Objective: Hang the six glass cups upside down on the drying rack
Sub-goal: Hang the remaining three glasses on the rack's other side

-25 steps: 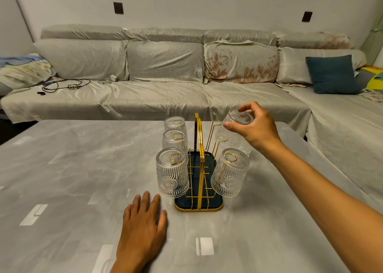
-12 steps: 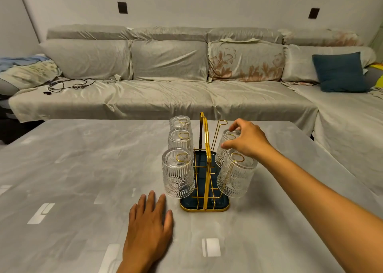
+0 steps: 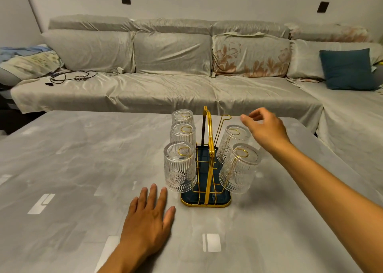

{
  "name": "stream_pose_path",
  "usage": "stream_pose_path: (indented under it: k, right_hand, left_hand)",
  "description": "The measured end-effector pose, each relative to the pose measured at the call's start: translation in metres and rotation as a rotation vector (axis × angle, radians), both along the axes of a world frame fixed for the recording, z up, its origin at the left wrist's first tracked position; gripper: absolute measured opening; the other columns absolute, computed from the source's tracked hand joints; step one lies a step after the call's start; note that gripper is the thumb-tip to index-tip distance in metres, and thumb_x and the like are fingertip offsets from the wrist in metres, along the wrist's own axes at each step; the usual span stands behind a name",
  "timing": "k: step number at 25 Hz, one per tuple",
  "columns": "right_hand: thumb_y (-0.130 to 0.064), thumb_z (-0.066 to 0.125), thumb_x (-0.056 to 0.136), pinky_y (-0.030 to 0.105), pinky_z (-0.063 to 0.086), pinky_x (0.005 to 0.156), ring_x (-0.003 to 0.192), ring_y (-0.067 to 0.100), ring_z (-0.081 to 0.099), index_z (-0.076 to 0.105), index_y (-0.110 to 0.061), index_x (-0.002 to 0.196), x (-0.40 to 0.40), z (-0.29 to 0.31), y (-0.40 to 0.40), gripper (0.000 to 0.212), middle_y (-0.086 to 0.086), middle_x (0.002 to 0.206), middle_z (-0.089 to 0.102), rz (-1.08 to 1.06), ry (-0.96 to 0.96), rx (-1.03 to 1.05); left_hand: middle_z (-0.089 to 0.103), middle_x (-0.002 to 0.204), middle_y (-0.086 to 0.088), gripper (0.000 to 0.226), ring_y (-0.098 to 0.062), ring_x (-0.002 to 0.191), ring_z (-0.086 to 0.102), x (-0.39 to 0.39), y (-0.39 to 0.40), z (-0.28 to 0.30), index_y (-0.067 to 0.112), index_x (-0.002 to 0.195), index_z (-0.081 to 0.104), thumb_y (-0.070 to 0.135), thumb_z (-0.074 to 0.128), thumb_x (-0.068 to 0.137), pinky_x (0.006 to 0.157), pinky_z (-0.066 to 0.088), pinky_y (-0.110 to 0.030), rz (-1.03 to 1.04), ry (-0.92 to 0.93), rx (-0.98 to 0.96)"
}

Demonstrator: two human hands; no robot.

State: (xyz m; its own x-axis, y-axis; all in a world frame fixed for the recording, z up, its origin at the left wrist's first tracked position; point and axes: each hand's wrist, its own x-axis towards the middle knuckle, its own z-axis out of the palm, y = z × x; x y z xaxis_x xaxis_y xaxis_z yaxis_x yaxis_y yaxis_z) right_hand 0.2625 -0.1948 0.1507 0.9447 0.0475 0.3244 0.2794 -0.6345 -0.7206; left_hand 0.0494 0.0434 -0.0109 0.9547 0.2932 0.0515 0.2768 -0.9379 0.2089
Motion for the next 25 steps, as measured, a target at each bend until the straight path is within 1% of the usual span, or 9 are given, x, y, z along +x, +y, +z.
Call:
stream_pose_path:
  k: [2, 4, 6, 9, 11, 13, 17, 21, 25]
  right_hand:
    - [-0.045, 0.060, 0.083, 0.035, 0.041, 0.075, 0.096, 0.020, 0.053, 0.051, -0.023, 0.113, 0.010, -0.024, -0.015, 0.037, 0.001, 0.118, 0.059, -0.166, -0.063, 0.106]
    - [-0.032, 0.064, 0.082, 0.036, 0.040, 0.079, 0.102, 0.021, 0.050, 0.043, -0.023, 0.126, 0.026, -0.048, -0.027, 0.051, 0.006, 0.131, 0.052, -0.252, 0.073, 0.312]
    - [-0.024, 0.073, 0.078, 0.038, 0.042, 0.090, 0.118, 0.028, 0.047, 0.028, -0.023, 0.142, 0.041, -0.071, -0.027, 0.078, 0.012, 0.144, 0.040, -0.163, 0.282, 0.386]
    - [-0.020, 0.082, 0.072, 0.046, 0.041, 0.100, 0.128, 0.034, 0.041, 0.016, -0.024, 0.147, 0.059, -0.095, -0.019, 0.100, 0.013, 0.151, 0.032, -0.051, 0.373, 0.386]
    - [-0.022, 0.083, 0.069, 0.041, 0.049, 0.084, 0.108, 0.029, 0.054, 0.029, -0.022, 0.140, 0.066, -0.105, -0.017, 0.089, 0.010, 0.139, 0.048, -0.111, 0.403, 0.409]
    - [-0.025, 0.084, 0.064, 0.033, 0.048, 0.068, 0.089, 0.022, 0.057, 0.043, -0.021, 0.125, 0.068, -0.109, -0.017, 0.073, 0.008, 0.122, 0.059, -0.161, 0.433, 0.377]
    - [-0.033, 0.085, 0.053, 0.039, 0.054, 0.078, 0.093, 0.024, 0.062, 0.050, -0.018, 0.115, 0.069, -0.100, -0.027, 0.073, 0.006, 0.115, 0.063, -0.236, 0.385, 0.461]
    - [-0.034, 0.082, 0.058, 0.029, 0.046, 0.064, 0.089, 0.019, 0.061, 0.056, -0.022, 0.112, 0.066, -0.044, -0.049, 0.061, 0.004, 0.109, 0.064, -0.049, 0.200, 0.285]
    - [-0.036, 0.086, 0.052, 0.032, 0.052, 0.061, 0.085, 0.017, 0.061, 0.055, -0.027, 0.105, 0.054, 0.035, -0.043, 0.062, 0.004, 0.105, 0.061, 0.013, 0.097, 0.404]
  left_hand:
    - [-0.019, 0.159, 0.005, 0.071, -0.017, 0.144, -0.022, -0.003, 0.001, -0.004, 0.034, 0.145, -0.017, 0.067, -0.008, 0.083, 0.116, -0.014, -0.040, 0.013, -0.023, 0.008]
    - [-0.022, 0.157, 0.006, 0.073, -0.018, 0.144, -0.025, -0.003, 0.001, -0.003, 0.038, 0.145, -0.018, 0.072, -0.009, 0.080, 0.115, -0.017, -0.044, 0.054, -0.037, 0.011]
    - [-0.024, 0.156, 0.004, 0.076, -0.021, 0.143, -0.026, -0.004, 0.001, -0.003, 0.039, 0.146, -0.016, 0.074, -0.007, 0.079, 0.114, -0.019, -0.047, 0.081, -0.019, 0.019]
    - [-0.026, 0.157, 0.003, 0.074, -0.020, 0.142, -0.029, -0.003, 0.001, -0.002, 0.040, 0.141, -0.024, 0.075, -0.007, 0.078, 0.114, -0.019, -0.047, 0.099, -0.003, -0.001]
    - [-0.028, 0.156, 0.005, 0.071, -0.019, 0.141, -0.031, -0.002, 0.001, -0.004, 0.043, 0.138, -0.028, 0.076, -0.007, 0.078, 0.114, -0.019, -0.047, 0.098, 0.000, -0.004]
    - [-0.027, 0.157, 0.006, 0.071, -0.018, 0.142, -0.030, -0.001, 0.002, -0.005, 0.044, 0.139, -0.026, 0.076, -0.004, 0.078, 0.115, -0.018, -0.047, 0.101, 0.008, -0.008]
    - [-0.024, 0.158, 0.006, 0.074, -0.020, 0.144, -0.025, 0.004, 0.003, -0.006, 0.045, 0.144, -0.019, 0.077, -0.002, 0.078, 0.116, -0.014, -0.048, 0.123, 0.015, -0.005]
    - [-0.023, 0.159, 0.004, 0.075, -0.020, 0.144, -0.026, 0.005, 0.006, -0.007, 0.046, 0.144, -0.019, 0.077, -0.007, 0.077, 0.115, -0.016, -0.049, 0.102, 0.004, -0.011]
    - [-0.023, 0.158, 0.004, 0.080, -0.021, 0.143, -0.026, 0.000, 0.002, -0.006, 0.042, 0.143, -0.021, 0.079, -0.011, 0.073, 0.115, -0.015, -0.050, 0.100, 0.016, -0.029]
